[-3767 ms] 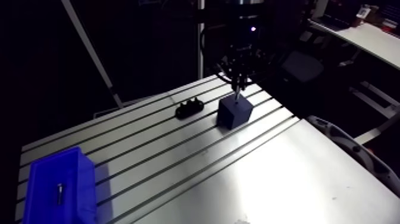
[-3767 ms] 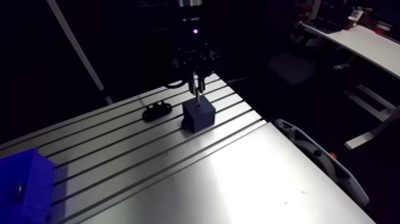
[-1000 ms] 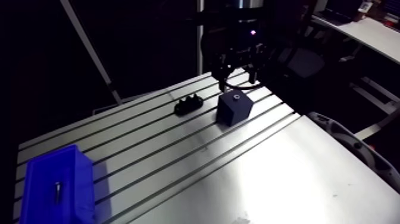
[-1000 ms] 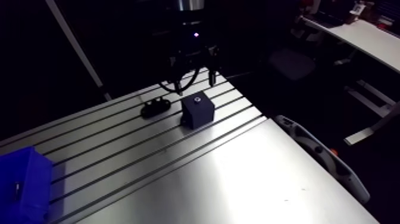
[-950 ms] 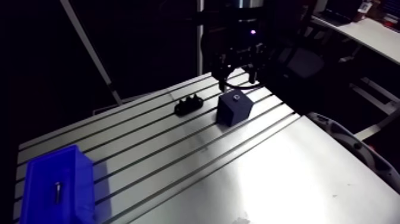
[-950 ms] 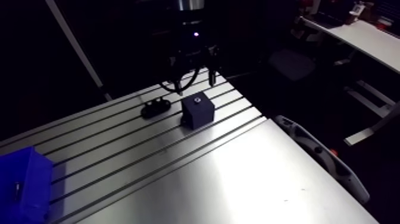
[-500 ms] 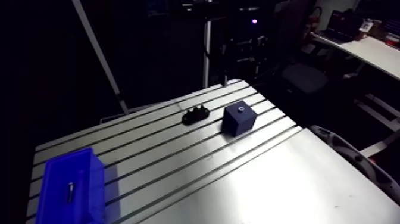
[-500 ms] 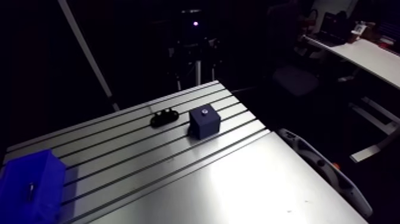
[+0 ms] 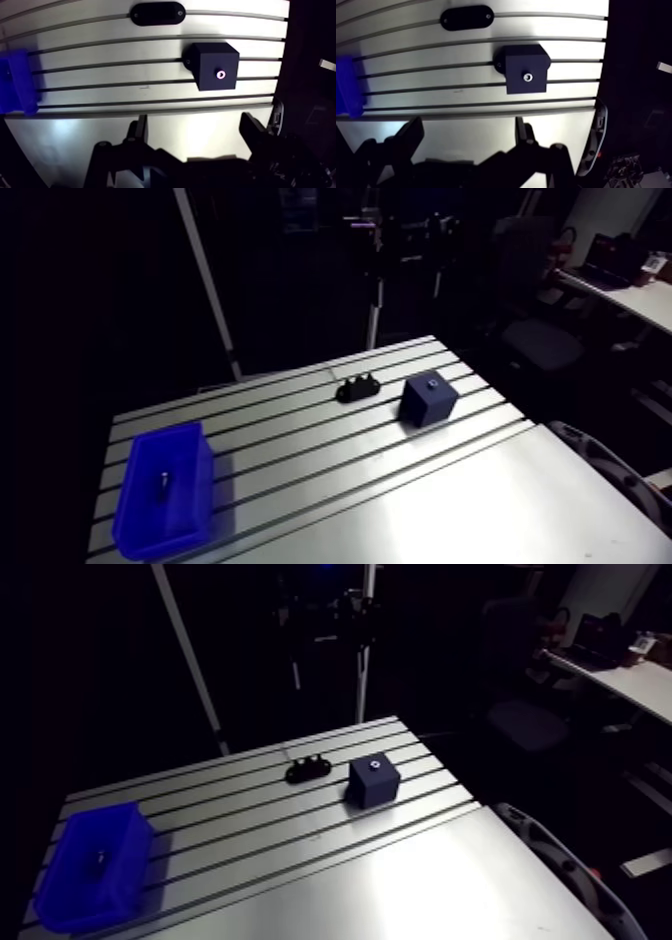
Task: Pick up the M10 bolt and insert it into the hole until fully seated.
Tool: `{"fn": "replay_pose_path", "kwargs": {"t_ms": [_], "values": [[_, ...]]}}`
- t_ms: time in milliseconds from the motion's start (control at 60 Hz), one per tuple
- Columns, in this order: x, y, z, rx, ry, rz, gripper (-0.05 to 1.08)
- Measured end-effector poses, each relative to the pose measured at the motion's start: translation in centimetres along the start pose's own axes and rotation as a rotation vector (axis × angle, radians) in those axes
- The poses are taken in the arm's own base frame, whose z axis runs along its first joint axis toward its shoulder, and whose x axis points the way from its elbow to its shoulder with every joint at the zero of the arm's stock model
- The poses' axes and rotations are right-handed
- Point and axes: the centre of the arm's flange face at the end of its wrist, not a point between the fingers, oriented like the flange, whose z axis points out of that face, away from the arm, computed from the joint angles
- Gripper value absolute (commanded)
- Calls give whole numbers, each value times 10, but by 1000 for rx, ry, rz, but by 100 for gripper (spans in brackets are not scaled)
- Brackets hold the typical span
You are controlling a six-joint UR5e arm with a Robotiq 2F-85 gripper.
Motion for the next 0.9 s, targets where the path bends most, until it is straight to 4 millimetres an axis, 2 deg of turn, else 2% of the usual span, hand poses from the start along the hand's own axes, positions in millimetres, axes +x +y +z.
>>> {"fn": "replay_pose_path", "kwargs": {"t_ms": [483,900], "values": [[-7,-78,-48,-2,23,-26,1],[-35,-137,-93,28,61,-36,1]]}}
